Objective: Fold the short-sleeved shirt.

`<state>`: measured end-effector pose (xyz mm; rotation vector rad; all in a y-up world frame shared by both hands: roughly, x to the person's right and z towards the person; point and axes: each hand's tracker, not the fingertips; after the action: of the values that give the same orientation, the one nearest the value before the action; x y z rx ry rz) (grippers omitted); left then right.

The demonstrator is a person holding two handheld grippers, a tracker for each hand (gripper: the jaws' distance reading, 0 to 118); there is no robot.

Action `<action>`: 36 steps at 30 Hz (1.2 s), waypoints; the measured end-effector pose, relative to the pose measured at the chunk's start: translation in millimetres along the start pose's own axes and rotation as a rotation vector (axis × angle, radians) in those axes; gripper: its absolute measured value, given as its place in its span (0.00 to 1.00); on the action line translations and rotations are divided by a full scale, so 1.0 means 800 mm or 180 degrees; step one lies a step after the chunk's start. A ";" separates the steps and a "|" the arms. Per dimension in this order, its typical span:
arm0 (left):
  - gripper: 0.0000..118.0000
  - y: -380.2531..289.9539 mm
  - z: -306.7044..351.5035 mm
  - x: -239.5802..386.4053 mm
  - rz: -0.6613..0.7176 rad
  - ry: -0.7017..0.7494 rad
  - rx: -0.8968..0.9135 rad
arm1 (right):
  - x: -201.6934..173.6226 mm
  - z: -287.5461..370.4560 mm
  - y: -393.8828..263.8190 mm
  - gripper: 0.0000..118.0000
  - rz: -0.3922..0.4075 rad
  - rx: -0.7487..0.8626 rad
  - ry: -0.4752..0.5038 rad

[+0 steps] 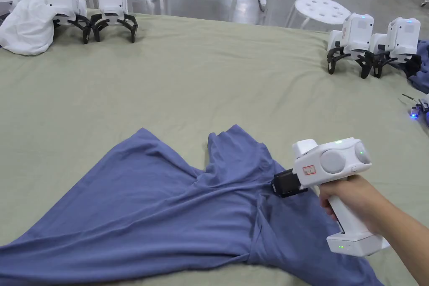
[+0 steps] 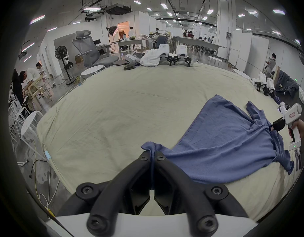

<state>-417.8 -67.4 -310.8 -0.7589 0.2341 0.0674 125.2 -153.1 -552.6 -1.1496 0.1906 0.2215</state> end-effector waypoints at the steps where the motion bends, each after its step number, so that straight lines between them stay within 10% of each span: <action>1: 0.00 0.001 0.000 0.001 -0.0001 0.0000 -0.0001 | -0.003 -0.001 0.003 0.74 0.0040 -0.0023 -0.0018; 4: 0.00 0.000 0.000 -0.001 0.0004 -0.0001 0.0004 | -0.012 0.006 0.009 0.51 0.0080 -0.0066 0.0050; 6: 0.00 -0.001 0.001 -0.002 0.0011 -0.0001 0.0009 | -0.024 0.013 0.011 0.04 0.0218 -0.0051 0.0128; 9: 0.00 -0.001 0.002 -0.006 0.0032 -0.0009 0.0011 | -0.045 0.016 0.011 0.04 0.0615 -0.0102 -0.0057; 36: 0.00 0.189 0.154 -0.034 0.0139 -0.0480 0.1457 | 0.033 0.532 -0.088 0.04 0.0112 0.2239 -0.0171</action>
<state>-443.6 127.6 -320.1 -0.2914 0.1152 0.1076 185.0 211.4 -328.6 -0.4418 0.2181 0.1932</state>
